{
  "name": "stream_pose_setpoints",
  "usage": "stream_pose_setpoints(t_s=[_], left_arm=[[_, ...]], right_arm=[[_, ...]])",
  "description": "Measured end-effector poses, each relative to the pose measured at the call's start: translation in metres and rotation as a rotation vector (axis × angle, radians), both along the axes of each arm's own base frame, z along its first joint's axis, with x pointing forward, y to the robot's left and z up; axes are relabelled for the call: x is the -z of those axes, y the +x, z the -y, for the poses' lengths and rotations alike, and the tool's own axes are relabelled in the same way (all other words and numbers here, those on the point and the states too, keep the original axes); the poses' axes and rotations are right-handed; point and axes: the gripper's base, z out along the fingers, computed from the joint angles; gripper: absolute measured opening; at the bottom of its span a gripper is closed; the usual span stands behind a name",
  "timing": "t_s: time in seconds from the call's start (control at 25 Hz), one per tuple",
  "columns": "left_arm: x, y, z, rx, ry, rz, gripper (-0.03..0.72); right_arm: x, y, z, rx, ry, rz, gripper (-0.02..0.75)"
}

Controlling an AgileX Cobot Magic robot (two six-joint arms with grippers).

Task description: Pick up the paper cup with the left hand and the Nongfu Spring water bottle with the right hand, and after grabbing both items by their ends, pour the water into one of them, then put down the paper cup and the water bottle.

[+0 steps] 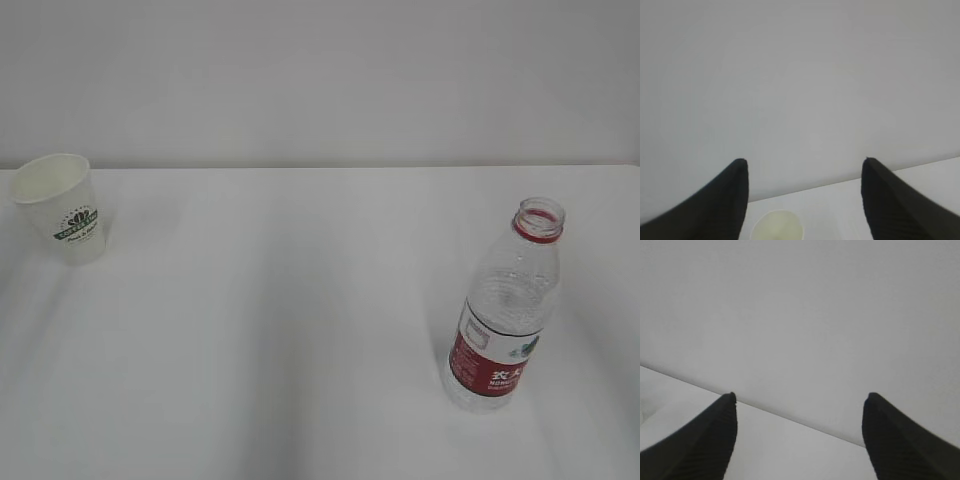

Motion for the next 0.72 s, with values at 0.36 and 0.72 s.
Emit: stream_pose_setpoints(t_s=[0.36,0.72], left_arm=[[0.003,0.006,0.001,0.003,0.000,-0.001,0.516],[0.020,0.005,0.002,0.015,-0.005,0.018,0.516]], right_arm=[[0.000,0.000,0.000,0.001,0.010,0.000,0.587],[-0.002,0.001,0.001,0.016,0.035,0.004,0.587]])
